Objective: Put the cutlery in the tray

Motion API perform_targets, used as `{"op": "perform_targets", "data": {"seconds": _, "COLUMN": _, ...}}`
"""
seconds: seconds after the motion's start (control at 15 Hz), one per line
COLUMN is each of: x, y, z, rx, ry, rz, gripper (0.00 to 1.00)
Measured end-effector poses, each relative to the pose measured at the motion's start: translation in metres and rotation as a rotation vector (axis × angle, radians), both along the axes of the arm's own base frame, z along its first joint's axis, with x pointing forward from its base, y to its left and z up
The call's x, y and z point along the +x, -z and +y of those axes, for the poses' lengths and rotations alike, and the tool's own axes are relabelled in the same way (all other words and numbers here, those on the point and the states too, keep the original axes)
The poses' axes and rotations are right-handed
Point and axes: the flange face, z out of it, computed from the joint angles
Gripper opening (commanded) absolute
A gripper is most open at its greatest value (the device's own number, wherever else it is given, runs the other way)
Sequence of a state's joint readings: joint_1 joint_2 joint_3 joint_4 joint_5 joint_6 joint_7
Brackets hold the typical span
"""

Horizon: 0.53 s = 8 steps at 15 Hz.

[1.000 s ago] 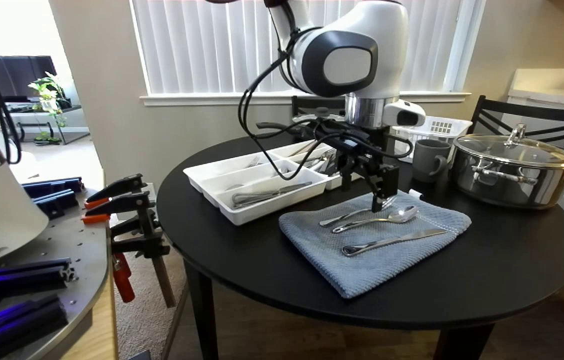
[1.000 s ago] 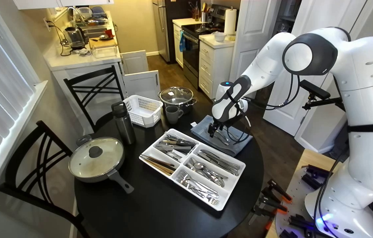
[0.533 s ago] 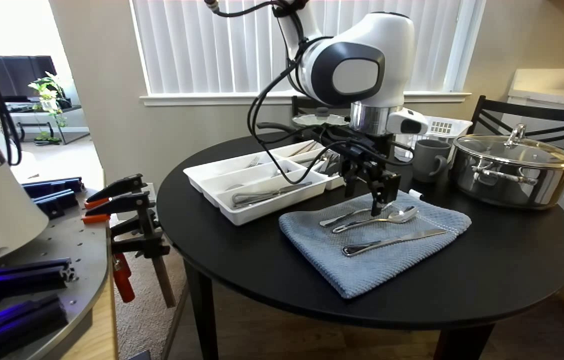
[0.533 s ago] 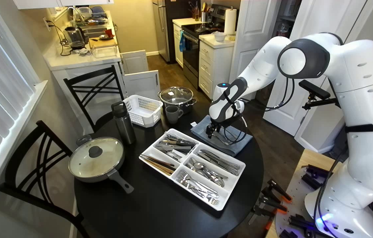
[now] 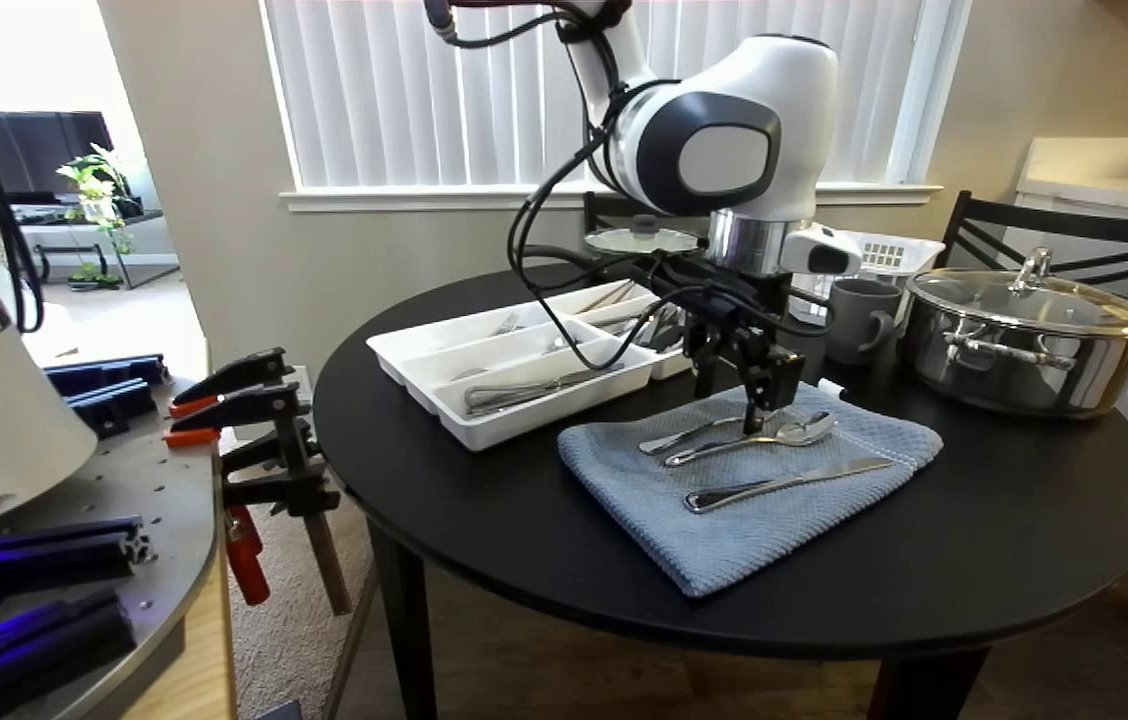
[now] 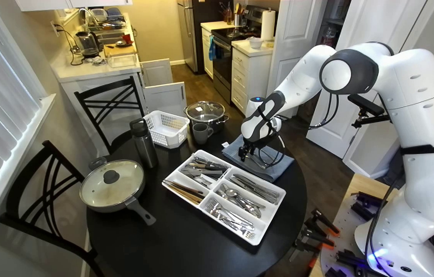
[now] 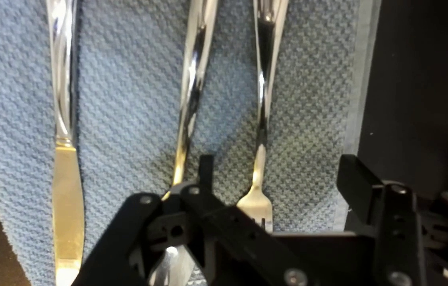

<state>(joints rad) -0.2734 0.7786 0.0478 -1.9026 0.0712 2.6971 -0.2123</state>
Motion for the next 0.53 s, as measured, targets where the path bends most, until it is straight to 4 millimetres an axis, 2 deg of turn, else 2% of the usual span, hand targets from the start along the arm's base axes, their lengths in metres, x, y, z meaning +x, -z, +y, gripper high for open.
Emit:
{"op": "perform_targets", "data": {"seconds": 0.13, "x": 0.0004, "y": 0.0044, "z": -0.0002, "rx": 0.002, "ry": 0.0, "rz": 0.005, "gripper": 0.67}}
{"op": "perform_targets", "data": {"seconds": 0.53, "x": 0.0007, "y": 0.0073, "z": -0.0057, "rx": 0.005, "ry": 0.013, "rz": 0.006, "gripper": 0.68}}
